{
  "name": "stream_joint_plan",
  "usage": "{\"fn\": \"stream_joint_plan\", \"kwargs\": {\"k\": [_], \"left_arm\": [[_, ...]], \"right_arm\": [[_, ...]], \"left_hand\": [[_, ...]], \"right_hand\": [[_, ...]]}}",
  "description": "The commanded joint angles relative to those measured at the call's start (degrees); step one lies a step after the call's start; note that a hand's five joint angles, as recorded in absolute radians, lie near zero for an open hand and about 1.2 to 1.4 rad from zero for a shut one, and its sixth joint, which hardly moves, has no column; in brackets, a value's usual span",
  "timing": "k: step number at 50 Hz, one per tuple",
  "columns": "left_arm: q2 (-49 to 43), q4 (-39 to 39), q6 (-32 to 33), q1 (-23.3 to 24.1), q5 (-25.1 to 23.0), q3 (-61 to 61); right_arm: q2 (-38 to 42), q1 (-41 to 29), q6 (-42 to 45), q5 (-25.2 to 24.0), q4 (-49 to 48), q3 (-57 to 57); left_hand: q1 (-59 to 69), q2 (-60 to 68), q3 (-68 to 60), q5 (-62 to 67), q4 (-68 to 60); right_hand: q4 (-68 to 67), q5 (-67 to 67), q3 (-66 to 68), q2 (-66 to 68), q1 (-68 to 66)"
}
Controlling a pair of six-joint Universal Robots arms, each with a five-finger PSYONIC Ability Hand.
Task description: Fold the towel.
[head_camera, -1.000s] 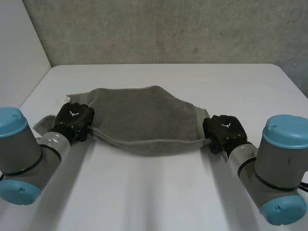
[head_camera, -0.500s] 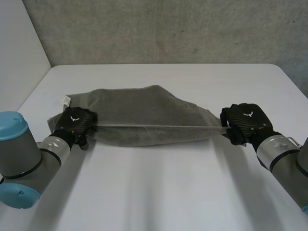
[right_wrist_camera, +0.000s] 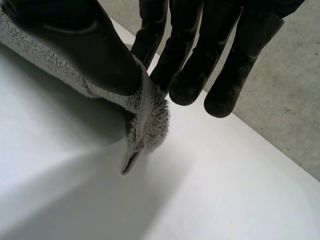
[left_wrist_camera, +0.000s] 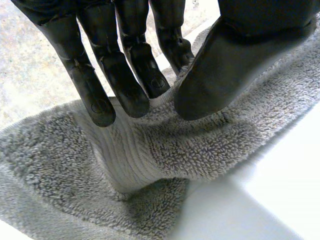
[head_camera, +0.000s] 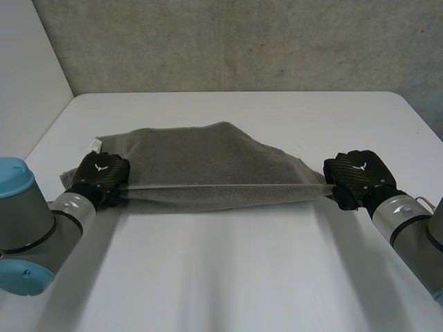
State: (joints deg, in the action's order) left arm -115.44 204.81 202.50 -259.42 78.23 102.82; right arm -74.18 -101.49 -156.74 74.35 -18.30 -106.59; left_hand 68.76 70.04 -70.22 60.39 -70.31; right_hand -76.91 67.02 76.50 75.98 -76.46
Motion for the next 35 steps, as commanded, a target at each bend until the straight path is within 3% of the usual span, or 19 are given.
{"fn": "stream_joint_plan", "kwargs": {"k": [1, 9, 13, 16, 18, 27, 31, 35], "left_arm": [[0.5, 0.0, 0.0, -0.7, 0.0, 0.0], [-0.2, 0.2, 0.3, -0.8, 0.0, -0.2], [-0.4, 0.2, 2.5, -0.8, 0.0, -0.4], [-0.7, 0.2, 6.3, -1.3, 0.0, -0.3], [-0.8, 0.0, 9.5, -2.2, -0.1, -0.3], [0.2, -0.2, 11.1, -3.4, 0.3, -0.3], [5.2, -0.5, 10.4, -3.6, 1.0, -0.5], [11.9, -0.5, 8.1, -3.6, 1.1, -0.5]], "right_arm": [[0.0, 0.0, 0.0, -0.1, 0.0, -0.1], [0.0, 0.1, -0.1, -0.1, 0.0, 0.2], [0.0, 0.9, -0.1, -0.1, 0.0, 0.3], [0.0, 1.1, -0.1, 0.0, 0.0, 0.3], [0.0, 1.1, -0.1, 0.0, 0.0, 0.3], [-0.6, 1.2, -0.1, 0.2, 0.1, 0.6], [-2.4, 1.2, -0.3, 0.3, 1.1, 1.8], [-12.0, 0.9, -0.3, 0.2, 5.8, 6.4]], "left_hand": [[-9.6, -10.9, 11.1, -11.2, 11.1], [-26.6, -27.8, 28.0, -28.2, 28.1], [-26.3, -27.5, 27.7, -27.9, 27.8], [-20.9, -22.1, 22.3, -22.5, 22.4], [8.9, 7.6, -7.4, 7.3, -7.4], [11.2, 10.0, -9.8, 9.6, -9.7], [11.2, 10.0, -9.8, 9.6, -9.7], [11.2, 10.0, -9.8, 9.6, -9.7]], "right_hand": [[-3.1, 3.0, 3.5, 4.0, -3.5], [-3.1, 3.0, 3.5, 4.0, -3.5], [-3.1, 3.0, 3.5, 4.0, -3.5], [-3.1, 3.0, 3.5, 4.0, -3.5], [-3.1, 3.0, 3.5, 4.0, -3.5], [-3.1, 3.0, 3.5, 4.0, -3.5], [-3.1, 3.0, 3.5, 4.0, -3.5], [-3.1, 3.0, 3.5, 4.0, -3.5]]}}
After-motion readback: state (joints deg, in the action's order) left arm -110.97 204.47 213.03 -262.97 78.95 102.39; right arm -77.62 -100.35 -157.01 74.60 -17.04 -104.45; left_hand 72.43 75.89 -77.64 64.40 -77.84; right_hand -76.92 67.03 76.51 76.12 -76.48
